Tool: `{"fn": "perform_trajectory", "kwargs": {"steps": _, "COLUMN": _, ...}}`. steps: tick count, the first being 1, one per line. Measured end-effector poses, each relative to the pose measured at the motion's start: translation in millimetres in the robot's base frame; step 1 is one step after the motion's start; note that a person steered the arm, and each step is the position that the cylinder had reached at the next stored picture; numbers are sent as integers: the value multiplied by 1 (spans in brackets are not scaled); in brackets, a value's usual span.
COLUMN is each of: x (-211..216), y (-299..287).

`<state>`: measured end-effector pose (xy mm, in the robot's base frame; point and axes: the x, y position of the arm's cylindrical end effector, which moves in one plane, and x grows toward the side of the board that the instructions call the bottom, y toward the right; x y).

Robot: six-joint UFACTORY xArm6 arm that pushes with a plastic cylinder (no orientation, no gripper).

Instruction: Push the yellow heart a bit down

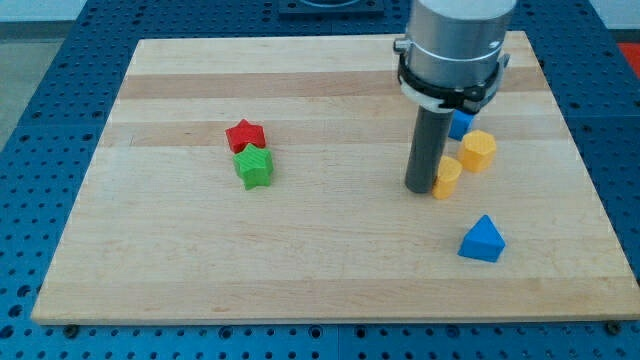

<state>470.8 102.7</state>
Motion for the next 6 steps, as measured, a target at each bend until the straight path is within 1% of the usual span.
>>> {"fn": "perform_trajectory", "kwargs": {"steps": 2, "x": -19, "y": 19}}
{"fn": "perform_trajectory", "kwargs": {"steps": 3, "x": -23, "y": 19}}
{"fn": "perform_trajectory", "kwargs": {"steps": 6, "x": -22, "y": 20}}
